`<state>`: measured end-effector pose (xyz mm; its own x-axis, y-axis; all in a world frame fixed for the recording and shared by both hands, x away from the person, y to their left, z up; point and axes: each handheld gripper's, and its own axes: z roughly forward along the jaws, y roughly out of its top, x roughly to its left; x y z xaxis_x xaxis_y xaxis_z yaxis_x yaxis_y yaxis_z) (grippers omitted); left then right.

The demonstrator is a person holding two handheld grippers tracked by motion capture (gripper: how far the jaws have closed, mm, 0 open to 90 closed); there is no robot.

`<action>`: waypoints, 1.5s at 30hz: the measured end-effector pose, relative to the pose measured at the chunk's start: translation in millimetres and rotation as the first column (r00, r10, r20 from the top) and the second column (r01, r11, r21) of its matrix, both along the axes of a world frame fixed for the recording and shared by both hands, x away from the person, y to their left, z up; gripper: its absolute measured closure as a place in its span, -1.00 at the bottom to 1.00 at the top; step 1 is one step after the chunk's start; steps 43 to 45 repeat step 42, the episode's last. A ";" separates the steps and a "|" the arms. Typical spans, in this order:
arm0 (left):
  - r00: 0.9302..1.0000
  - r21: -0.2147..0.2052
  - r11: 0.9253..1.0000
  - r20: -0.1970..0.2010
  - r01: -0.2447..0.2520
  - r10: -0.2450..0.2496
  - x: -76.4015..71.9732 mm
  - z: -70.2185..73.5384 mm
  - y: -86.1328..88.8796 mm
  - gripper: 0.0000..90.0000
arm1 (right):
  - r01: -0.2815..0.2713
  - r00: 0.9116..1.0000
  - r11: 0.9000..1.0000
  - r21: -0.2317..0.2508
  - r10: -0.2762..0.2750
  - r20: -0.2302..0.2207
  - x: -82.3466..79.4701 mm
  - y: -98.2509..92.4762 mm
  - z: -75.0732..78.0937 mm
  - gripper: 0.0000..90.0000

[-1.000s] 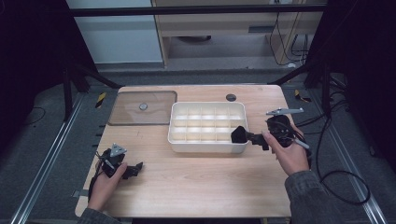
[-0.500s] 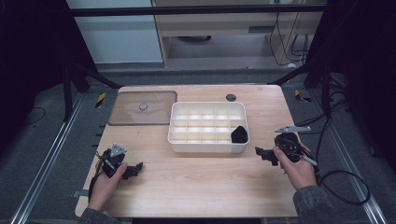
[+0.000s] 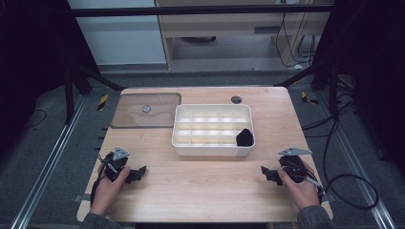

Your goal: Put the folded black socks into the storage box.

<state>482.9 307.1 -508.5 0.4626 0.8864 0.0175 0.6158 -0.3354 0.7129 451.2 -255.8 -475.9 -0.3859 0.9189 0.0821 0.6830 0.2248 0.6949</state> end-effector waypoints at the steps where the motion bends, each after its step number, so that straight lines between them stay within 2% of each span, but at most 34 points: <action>1: 1.000 0.000 1.000 0.000 0.000 0.000 0.0 0.0 0.0 -1.00 | 0.002 1.000 1.000 -0.004 -0.002 0.004 -1.0 -0.5 -3.1 -0.70; 4: 1.000 0.000 1.000 0.000 0.000 0.000 0.0 0.0 0.0 -1.00 | 0.002 1.000 1.000 -0.013 -0.002 0.011 -2.4 -0.8 -11.1 -0.72; 7: 1.000 0.000 1.000 0.000 0.000 0.000 -0.1 0.0 0.0 -1.00 | 0.014 1.000 1.000 0.001 -0.014 0.024 -1.7 -1.5 -17.8 -0.74; 8: 1.000 0.000 1.000 0.000 0.000 0.000 0.0 0.0 -0.1 -1.00 | 0.028 0.999 1.000 0.007 -0.028 0.020 -1.5 -1.0 -19.0 -0.75; 12: 1.000 0.001 1.000 0.000 0.000 0.000 0.0 0.0 0.0 -1.00 | 0.064 0.997 0.998 0.025 -0.065 0.051 1.9 -1.3 -23.2 -0.76; 17: 1.000 0.000 1.000 0.000 0.000 0.000 0.0 0.0 -0.1 -1.00 | 0.093 0.994 0.996 0.012 -0.094 0.057 7.1 -0.2 -29.0 -0.76; 20: 1.000 0.000 1.000 0.000 0.000 0.000 -0.1 0.0 -0.1 -1.00 | 0.101 0.994 0.995 0.015 -0.102 0.048 8.4 1.3 -31.1 -0.77; 30: 1.000 0.001 1.000 0.000 0.000 0.000 -0.1 0.0 0.0 -1.00 | 0.113 0.990 0.994 -0.010 -0.111 0.082 8.2 5.7 -35.9 -0.83; 34: 1.000 0.000 1.000 0.000 0.000 0.000 -0.1 0.0 -0.1 -1.00 | 0.116 0.990 0.993 -0.015 -0.115 0.082 8.0 7.0 -36.1 -0.83; 38: 1.000 0.000 1.000 0.000 0.000 0.000 0.0 0.0 -0.1 -1.00 | 0.102 0.992 0.993 -0.061 -0.097 0.087 7.4 12.0 -36.7 -0.85; 42: 1.000 0.000 1.000 0.000 0.000 0.000 0.3 0.0 -0.3 -1.00 | 0.132 0.989 0.990 -0.057 -0.127 0.081 8.2 16.1 -36.7 -0.90; 45: 1.000 0.000 1.000 0.000 0.000 0.000 0.3 0.0 -0.3 -1.00 | 0.132 0.989 0.990 -0.057 -0.127 0.081 8.2 16.1 -36.7 -0.90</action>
